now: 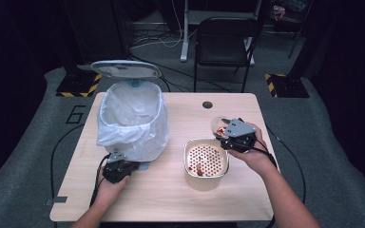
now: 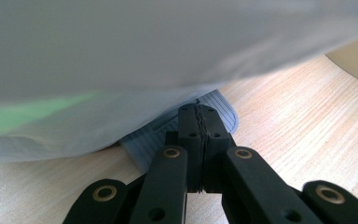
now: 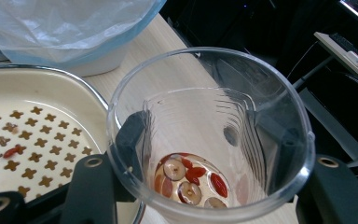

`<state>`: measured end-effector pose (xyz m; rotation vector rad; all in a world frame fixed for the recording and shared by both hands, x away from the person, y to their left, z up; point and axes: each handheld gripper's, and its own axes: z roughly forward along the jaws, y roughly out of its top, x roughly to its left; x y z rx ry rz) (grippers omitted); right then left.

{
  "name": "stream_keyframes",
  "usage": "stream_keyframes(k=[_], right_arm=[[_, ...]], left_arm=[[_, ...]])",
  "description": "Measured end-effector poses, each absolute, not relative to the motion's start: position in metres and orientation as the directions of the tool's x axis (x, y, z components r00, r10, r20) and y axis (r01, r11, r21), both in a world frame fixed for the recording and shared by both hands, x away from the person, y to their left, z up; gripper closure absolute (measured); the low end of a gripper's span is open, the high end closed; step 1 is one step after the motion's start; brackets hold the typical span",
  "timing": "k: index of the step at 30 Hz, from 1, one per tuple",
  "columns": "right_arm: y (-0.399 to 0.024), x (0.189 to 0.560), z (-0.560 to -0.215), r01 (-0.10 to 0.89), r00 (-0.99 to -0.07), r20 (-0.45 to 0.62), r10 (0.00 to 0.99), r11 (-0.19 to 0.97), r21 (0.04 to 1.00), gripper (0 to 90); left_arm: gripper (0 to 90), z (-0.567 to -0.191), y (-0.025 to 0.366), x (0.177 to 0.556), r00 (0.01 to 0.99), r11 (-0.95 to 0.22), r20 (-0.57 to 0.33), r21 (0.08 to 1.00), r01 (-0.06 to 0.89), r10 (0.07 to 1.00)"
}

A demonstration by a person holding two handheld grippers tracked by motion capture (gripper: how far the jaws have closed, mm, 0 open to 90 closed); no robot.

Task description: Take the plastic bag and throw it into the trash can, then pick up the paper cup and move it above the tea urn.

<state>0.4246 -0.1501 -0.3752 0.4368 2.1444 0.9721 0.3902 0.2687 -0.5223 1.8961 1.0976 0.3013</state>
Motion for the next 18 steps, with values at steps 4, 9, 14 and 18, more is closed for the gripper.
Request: stream_keyframes(k=[4, 9, 14, 18], right_arm=[[-0.146, 0.417, -0.374, -0.03, -0.667, -0.521, 0.532, 0.68, 0.733, 42.7], [-0.143, 0.411, -0.373, -0.058, -0.656, -0.558, 0.508, 0.703, 0.708, 42.7], [-0.14, 0.406, -0.374, -0.089, -0.644, -0.598, 0.477, 0.73, 0.678, 42.8], [-0.138, 0.402, -0.375, -0.125, -0.627, -0.642, 0.44, 0.757, 0.641, 42.9]], left_arm=[[89.2, -0.522, 0.269, 0.39, 0.577, -0.205, -0.209, 0.796, 0.569, 0.789], [89.2, -0.522, 0.269, 0.39, 0.578, -0.205, -0.211, 0.796, 0.57, 0.788], [89.2, -0.522, 0.269, 0.39, 0.577, -0.21, -0.207, 0.793, 0.571, 0.79], [89.2, -0.522, 0.268, 0.39, 0.576, -0.203, -0.209, 0.798, 0.567, 0.79]])
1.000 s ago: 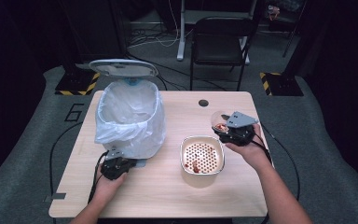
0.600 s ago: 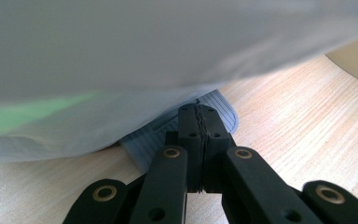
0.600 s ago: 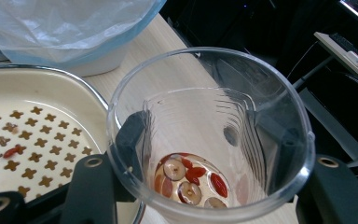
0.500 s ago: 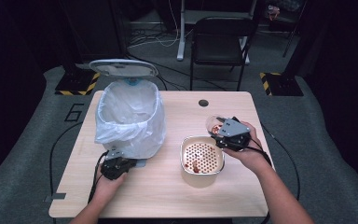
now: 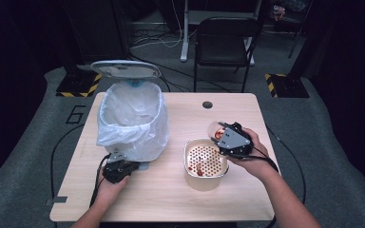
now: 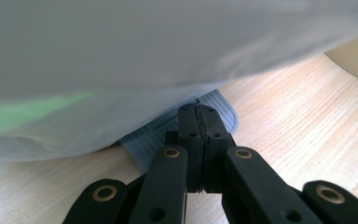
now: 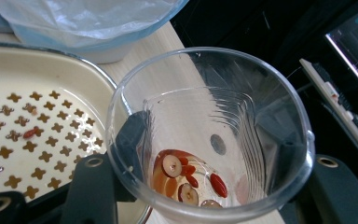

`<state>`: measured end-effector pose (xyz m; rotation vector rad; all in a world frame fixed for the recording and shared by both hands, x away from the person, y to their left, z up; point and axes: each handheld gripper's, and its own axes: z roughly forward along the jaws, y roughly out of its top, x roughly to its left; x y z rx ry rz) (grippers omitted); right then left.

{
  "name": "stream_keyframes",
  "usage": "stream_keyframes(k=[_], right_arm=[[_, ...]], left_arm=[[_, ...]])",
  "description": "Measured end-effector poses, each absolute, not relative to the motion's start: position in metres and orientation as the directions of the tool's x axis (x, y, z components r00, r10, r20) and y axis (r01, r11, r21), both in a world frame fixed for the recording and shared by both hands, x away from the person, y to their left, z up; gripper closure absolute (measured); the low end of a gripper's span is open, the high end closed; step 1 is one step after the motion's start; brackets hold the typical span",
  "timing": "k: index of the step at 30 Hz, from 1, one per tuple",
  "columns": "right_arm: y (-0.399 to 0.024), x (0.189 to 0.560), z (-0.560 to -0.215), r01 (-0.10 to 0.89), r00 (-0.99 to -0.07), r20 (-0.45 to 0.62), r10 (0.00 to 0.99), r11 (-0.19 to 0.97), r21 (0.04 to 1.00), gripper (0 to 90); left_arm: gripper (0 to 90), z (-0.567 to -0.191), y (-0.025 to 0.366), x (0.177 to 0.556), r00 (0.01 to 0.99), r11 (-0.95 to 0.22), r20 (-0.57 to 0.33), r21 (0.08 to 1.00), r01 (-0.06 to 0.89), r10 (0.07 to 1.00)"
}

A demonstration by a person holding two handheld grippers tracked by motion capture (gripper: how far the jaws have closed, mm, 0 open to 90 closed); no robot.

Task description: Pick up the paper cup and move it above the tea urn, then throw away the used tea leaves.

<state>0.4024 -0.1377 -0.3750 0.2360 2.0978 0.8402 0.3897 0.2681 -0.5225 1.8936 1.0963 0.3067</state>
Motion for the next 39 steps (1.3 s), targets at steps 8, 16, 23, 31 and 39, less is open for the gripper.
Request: stream_keyframes(k=[8, 16, 23, 31, 39], right_arm=[[-0.133, 0.398, -0.375, -0.17, -0.606, -0.692, 0.393, 0.786, 0.595, 42.9], [-0.127, 0.391, -0.38, -0.236, -0.538, -0.779, 0.322, 0.83, 0.506, 42.9], [-0.122, 0.385, -0.386, -0.298, -0.477, -0.845, 0.242, 0.86, 0.415, 43.2], [-0.118, 0.38, -0.388, -0.315, -0.455, -0.872, 0.181, 0.883, 0.348, 43.6], [-0.118, 0.378, -0.388, -0.347, -0.437, -0.892, 0.114, 0.893, 0.285, 44.0]], left_arm=[[89.2, -0.522, 0.269, 0.39, 0.578, -0.206, -0.211, 0.795, 0.57, 0.788], [89.2, -0.522, 0.269, 0.39, 0.578, -0.206, -0.209, 0.796, 0.57, 0.789], [89.1, -0.522, 0.269, 0.39, 0.577, -0.21, -0.207, 0.793, 0.572, 0.79], [89.2, -0.522, 0.269, 0.39, 0.578, -0.211, -0.206, 0.793, 0.571, 0.79], [89.2, -0.522, 0.269, 0.39, 0.577, -0.21, -0.207, 0.793, 0.572, 0.79]])
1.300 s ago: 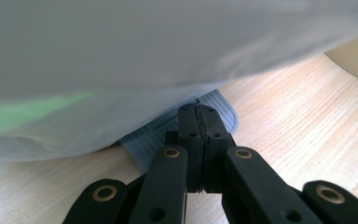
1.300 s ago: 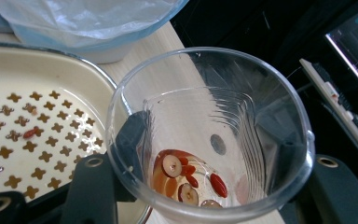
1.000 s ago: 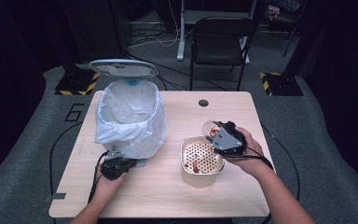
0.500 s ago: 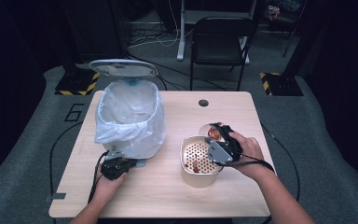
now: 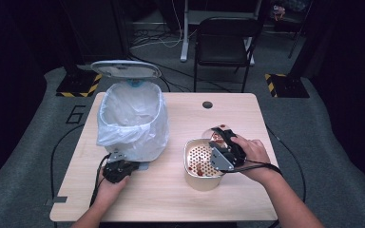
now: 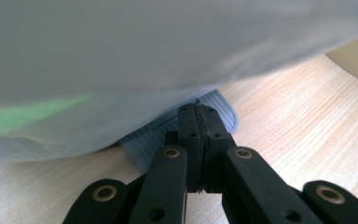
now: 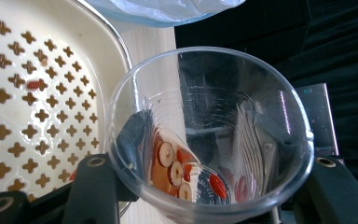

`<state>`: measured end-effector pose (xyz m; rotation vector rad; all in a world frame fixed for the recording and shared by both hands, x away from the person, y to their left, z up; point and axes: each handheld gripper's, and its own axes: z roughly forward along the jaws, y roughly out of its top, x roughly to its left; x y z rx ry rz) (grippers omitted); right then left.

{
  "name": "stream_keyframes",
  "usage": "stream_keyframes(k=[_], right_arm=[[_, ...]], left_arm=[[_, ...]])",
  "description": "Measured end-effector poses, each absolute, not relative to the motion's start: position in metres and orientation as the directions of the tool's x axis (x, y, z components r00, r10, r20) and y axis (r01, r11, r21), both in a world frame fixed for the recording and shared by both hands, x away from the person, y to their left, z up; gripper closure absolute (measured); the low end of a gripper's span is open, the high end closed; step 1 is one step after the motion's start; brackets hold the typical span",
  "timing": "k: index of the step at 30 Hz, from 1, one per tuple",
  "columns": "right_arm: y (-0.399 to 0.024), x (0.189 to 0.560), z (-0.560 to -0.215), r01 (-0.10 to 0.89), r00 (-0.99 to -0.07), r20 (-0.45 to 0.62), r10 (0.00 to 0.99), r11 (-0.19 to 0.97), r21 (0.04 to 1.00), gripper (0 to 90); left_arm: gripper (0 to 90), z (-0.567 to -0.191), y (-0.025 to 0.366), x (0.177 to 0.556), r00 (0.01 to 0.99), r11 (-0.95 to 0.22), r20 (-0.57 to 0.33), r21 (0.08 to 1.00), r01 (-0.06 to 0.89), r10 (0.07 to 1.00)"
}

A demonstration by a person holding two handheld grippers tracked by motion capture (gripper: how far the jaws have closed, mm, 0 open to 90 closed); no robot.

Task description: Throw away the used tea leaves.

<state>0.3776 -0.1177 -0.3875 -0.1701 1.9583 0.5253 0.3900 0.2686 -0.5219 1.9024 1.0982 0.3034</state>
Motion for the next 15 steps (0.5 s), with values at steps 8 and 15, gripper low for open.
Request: stream_keyframes(k=[8, 15], right_arm=[[-0.111, 0.371, -0.389, -0.392, -0.357, -0.934, -0.018, 0.91, 0.133, 45.0], [-0.105, 0.365, -0.394, -0.423, -0.262, -0.954, -0.146, 0.906, -0.023, 45.4]], left_arm=[[89.2, -0.522, 0.269, 0.39, 0.578, -0.207, -0.209, 0.796, 0.57, 0.789], [89.1, -0.522, 0.269, 0.39, 0.579, -0.21, -0.207, 0.794, 0.57, 0.789]])
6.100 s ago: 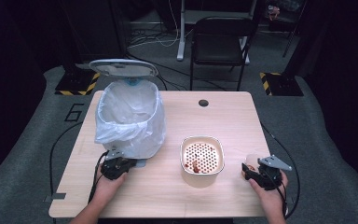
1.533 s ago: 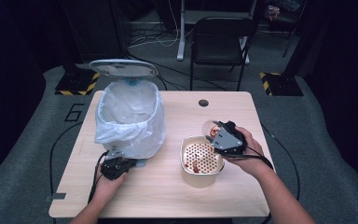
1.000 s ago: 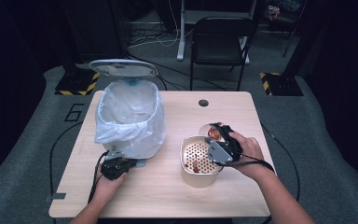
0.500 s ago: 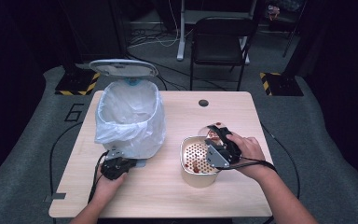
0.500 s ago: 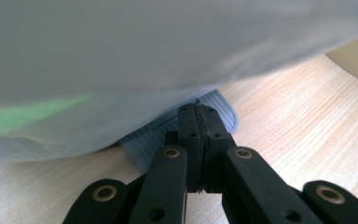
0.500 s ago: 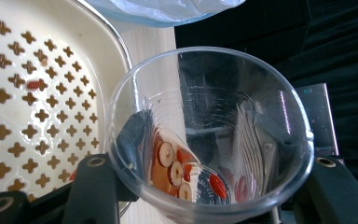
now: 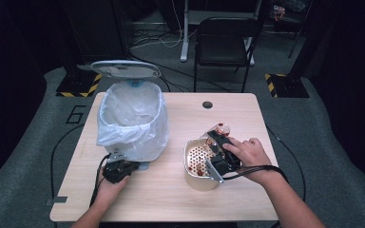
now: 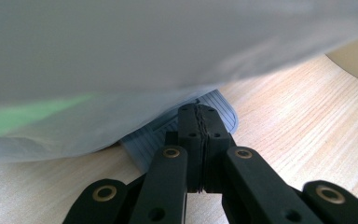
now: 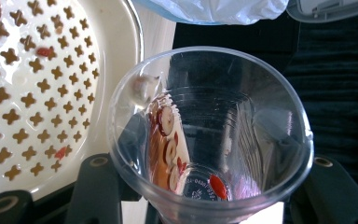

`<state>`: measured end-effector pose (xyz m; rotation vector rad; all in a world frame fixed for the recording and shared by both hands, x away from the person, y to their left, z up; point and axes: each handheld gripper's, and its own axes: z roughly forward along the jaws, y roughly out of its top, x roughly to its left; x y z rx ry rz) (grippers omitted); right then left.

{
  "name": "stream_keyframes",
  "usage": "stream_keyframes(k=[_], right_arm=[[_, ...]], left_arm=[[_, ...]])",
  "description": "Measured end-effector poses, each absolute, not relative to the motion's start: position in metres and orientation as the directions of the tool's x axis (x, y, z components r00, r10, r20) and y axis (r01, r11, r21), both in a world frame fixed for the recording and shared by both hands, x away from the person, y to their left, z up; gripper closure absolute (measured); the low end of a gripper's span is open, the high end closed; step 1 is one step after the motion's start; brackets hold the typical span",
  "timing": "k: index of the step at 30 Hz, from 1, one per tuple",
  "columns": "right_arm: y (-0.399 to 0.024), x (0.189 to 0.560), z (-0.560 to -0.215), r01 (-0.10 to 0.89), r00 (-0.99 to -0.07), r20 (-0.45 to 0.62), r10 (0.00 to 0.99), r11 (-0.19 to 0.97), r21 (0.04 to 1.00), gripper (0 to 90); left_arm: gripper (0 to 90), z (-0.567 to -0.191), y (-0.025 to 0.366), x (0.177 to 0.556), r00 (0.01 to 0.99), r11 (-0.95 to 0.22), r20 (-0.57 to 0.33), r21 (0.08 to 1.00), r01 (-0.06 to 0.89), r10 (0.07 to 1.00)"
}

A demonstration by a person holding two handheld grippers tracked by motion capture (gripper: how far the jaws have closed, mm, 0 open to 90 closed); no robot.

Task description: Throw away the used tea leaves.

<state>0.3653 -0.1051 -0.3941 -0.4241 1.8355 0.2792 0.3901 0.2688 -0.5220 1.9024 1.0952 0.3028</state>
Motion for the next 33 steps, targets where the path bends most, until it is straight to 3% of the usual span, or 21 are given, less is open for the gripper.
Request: stream_keyframes(k=[10, 14, 20, 31, 32, 33], right_arm=[[-0.099, 0.356, -0.401, -0.438, -0.129, -0.948, -0.292, 0.874, -0.21, 46.5], [-0.095, 0.353, -0.403, -0.449, -0.045, -0.915, -0.402, 0.826, -0.341, 46.6], [-0.092, 0.349, -0.4, -0.447, 0.028, -0.862, -0.506, 0.765, -0.463, 46.8], [-0.094, 0.348, -0.405, -0.437, 0.046, -0.849, -0.526, 0.754, -0.49, 46.9], [-0.097, 0.346, -0.42, -0.441, -0.061, -0.925, -0.374, 0.842, -0.311, 46.9], [-0.097, 0.347, -0.425, -0.453, -0.069, -0.949, -0.308, 0.857, -0.245, 46.9]], left_arm=[[89.1, -0.522, 0.269, 0.39, 0.579, -0.211, -0.207, 0.794, 0.57, 0.789], [89.1, -0.522, 0.269, 0.39, 0.578, -0.211, -0.207, 0.793, 0.572, 0.789], [89.2, -0.522, 0.269, 0.39, 0.579, -0.21, -0.207, 0.794, 0.57, 0.789], [89.2, -0.522, 0.269, 0.39, 0.578, -0.212, -0.205, 0.793, 0.571, 0.79], [89.2, -0.522, 0.269, 0.39, 0.578, -0.212, -0.206, 0.793, 0.571, 0.79], [89.2, -0.522, 0.269, 0.39, 0.578, -0.212, -0.205, 0.793, 0.571, 0.79]])
